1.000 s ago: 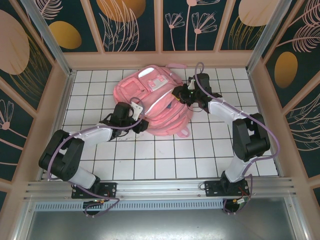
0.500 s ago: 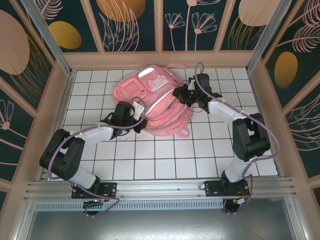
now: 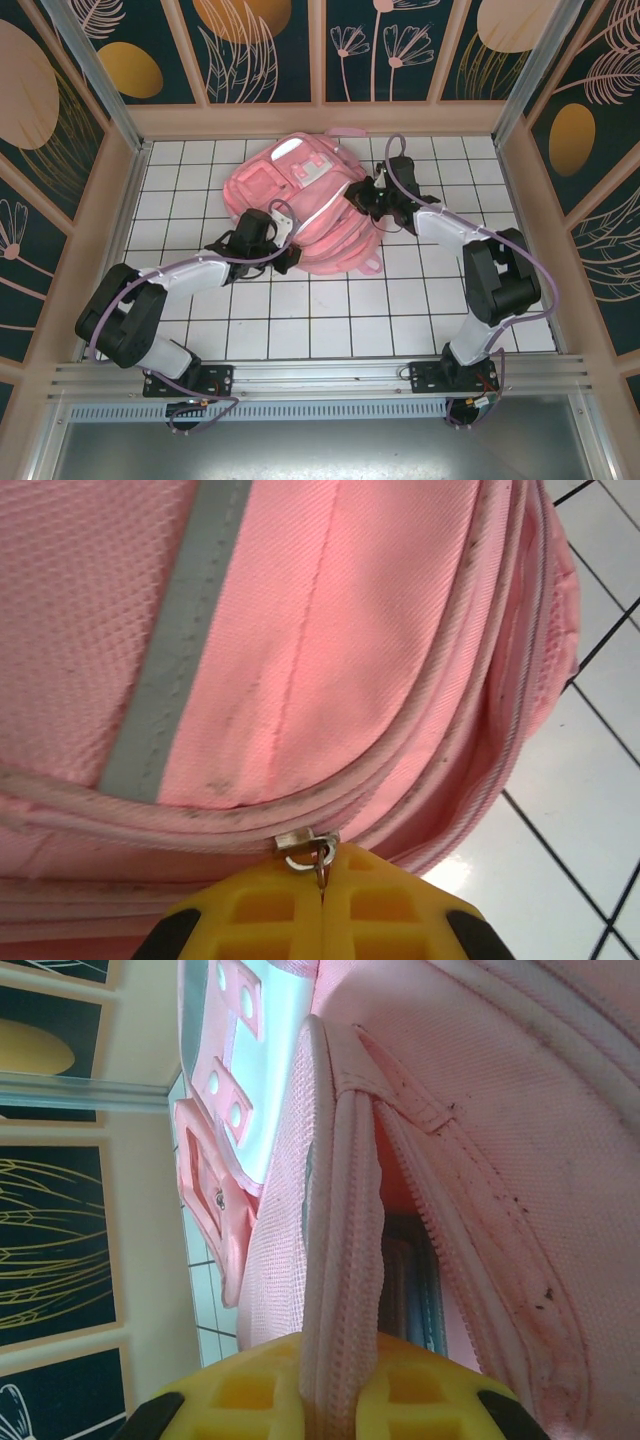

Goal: Pack books, pencil case, and school supplies into a backpack

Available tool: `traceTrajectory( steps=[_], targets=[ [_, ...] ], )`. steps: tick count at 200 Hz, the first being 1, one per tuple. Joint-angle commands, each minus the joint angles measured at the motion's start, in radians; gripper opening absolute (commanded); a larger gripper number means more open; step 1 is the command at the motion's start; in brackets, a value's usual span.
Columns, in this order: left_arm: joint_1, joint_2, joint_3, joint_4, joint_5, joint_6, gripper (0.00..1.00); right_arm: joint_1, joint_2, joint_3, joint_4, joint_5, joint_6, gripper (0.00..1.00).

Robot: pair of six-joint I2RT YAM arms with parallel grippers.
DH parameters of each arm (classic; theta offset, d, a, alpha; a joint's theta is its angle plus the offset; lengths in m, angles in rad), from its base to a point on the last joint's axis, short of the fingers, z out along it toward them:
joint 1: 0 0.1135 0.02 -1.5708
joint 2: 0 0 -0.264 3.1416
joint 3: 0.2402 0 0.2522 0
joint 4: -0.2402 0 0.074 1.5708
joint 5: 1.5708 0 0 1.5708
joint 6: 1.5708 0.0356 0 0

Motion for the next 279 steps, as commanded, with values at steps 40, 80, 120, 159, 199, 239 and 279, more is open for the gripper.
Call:
traceTrajectory(
  steps=[40,80,120,159,199,239,279],
  targets=[
    [-0.129,0.033,0.087,0.147,0.094,-0.156,0.0,0.054,-0.029,-0.08,0.101,-0.009,0.053,0.02],
    [-0.147,0.15,0.198,0.161,0.021,-0.309,0.11,0.048,-0.067,-0.091,0.043,0.009,0.013,0.1],
    [-0.147,0.106,0.232,0.057,-0.001,-0.33,0.46,0.006,-0.208,-0.137,-0.087,0.047,-0.09,0.38],
    [-0.136,-0.012,0.177,-0.09,-0.118,-0.35,0.66,0.019,-0.322,-0.13,-0.321,0.19,-0.326,0.5],
    [-0.069,-0.119,0.086,-0.095,-0.214,-0.493,0.7,0.107,-0.382,-0.173,-0.417,0.257,-0.537,0.5],
    [-0.011,-0.121,0.065,-0.064,-0.257,-0.643,0.69,0.292,-0.287,-0.142,-0.441,0.322,-0.632,0.44],
    [0.003,-0.128,0.053,-0.041,-0.295,-0.7,0.69,0.377,-0.157,-0.076,-0.442,0.389,-0.649,0.38]
  ],
)
